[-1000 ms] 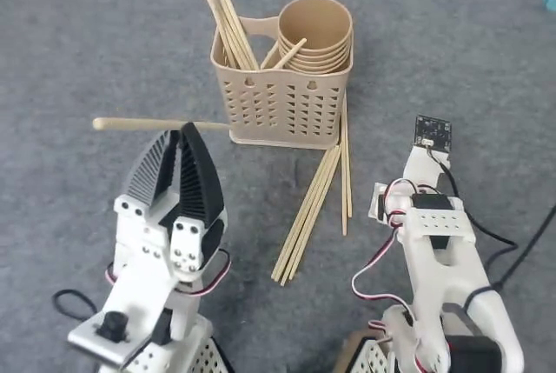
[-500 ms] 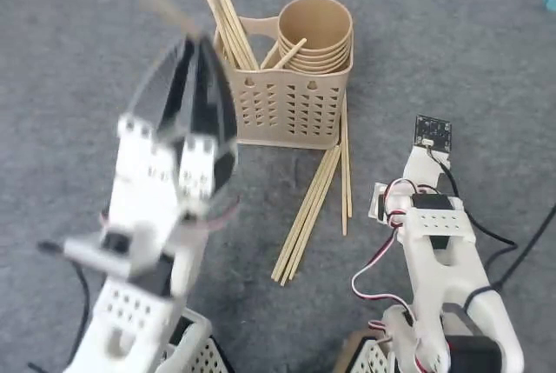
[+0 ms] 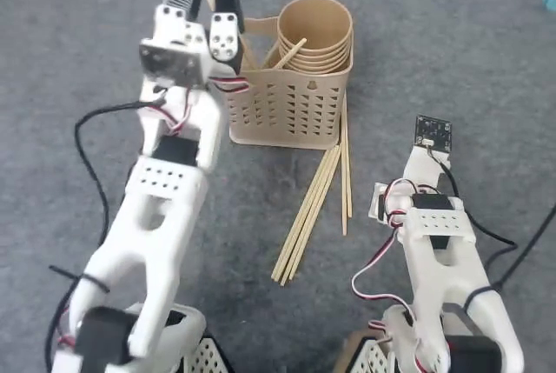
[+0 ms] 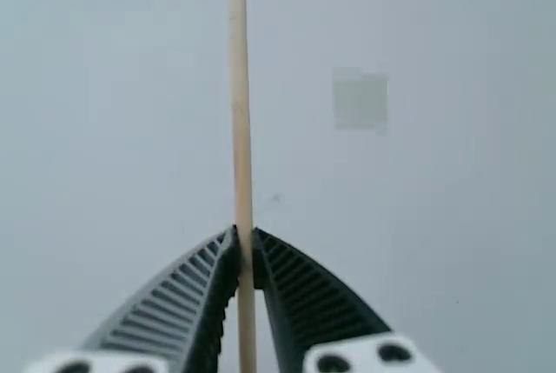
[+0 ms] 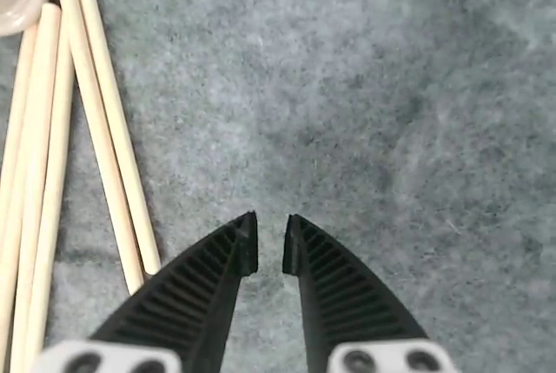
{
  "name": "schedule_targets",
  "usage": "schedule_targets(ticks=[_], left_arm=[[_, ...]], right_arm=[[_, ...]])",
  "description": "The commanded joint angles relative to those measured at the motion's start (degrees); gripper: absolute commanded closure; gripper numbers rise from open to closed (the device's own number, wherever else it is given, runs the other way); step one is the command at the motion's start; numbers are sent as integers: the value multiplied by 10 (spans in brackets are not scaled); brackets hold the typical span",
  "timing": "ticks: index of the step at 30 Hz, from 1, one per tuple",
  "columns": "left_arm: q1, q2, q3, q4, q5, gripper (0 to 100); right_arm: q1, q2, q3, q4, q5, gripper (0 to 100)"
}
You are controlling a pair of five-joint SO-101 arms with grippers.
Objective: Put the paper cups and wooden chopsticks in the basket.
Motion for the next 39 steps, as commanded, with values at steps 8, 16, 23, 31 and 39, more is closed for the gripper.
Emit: schedule_targets(ticks=[8,16,23,31,39], left_arm=[[-4,7,-27,8,79,915],[-38,0,-33,62,142,788],[-106,-84,-27,91,194,801],[-167,-259,-24,366,200,915],[-198,-349,24,622,200,927]], right_arm=[[11,6,-32,0,-2,935],[11,6,-32,0,-2,935],[11,6,-32,0,-2,935],[11,6,-32,0,-2,936],[11,6,-32,0,-2,936]])
